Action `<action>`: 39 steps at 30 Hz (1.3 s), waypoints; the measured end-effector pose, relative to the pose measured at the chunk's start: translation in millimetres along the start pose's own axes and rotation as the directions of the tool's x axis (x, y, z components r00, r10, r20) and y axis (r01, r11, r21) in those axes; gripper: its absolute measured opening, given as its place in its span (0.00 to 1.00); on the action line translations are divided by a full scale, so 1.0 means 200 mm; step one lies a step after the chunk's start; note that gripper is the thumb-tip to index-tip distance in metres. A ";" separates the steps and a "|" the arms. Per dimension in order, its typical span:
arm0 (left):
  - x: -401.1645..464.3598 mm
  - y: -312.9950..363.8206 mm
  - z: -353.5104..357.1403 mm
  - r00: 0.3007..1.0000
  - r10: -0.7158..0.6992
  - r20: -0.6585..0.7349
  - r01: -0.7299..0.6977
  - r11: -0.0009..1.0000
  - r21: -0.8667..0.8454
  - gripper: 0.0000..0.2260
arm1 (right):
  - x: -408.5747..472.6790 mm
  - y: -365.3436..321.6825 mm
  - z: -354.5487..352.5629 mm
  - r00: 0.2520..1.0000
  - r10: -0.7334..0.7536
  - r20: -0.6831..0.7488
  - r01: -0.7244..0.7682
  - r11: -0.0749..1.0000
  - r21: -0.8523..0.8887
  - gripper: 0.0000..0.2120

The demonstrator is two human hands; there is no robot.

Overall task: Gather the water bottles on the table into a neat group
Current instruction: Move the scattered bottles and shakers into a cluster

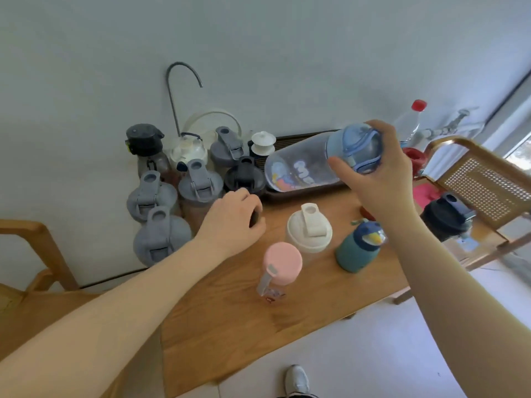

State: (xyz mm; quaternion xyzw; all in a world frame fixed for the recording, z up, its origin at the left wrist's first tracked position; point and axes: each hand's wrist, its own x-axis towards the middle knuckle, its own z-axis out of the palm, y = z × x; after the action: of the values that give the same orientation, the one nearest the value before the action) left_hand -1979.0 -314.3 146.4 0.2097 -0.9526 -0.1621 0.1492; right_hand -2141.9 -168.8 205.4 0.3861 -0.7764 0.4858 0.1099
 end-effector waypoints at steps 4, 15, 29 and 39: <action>0.23 0.27 0.17 0.949 -0.035 0.312 0.033 0.999 0.010 0.23 | 0.08 0.24 -0.10 0.992 0.070 0.103 -0.052 0.984 -0.170 0.32; 0.43 0.50 0.45 0.861 -0.210 0.464 0.012 0.919 0.393 0.33 | 0.20 0.64 -0.15 0.900 0.048 0.433 0.037 0.982 -0.184 0.33; 0.26 0.25 0.10 0.866 -0.437 0.242 0.293 0.837 0.462 0.24 | 0.22 0.58 0.24 0.539 -0.156 0.828 0.384 0.920 -0.077 0.35; 0.06 0.02 0.13 0.805 -0.492 0.332 0.299 0.819 0.489 0.25 | 0.09 0.41 0.50 0.456 -0.152 0.877 0.394 0.918 -0.045 0.35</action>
State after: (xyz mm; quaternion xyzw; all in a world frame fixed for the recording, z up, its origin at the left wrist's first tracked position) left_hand -2000.7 -309.7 127.0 0.3921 -0.9059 -0.0280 -0.1578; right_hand -2190.6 -242.5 110.0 0.6790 -0.7069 0.1066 -0.1667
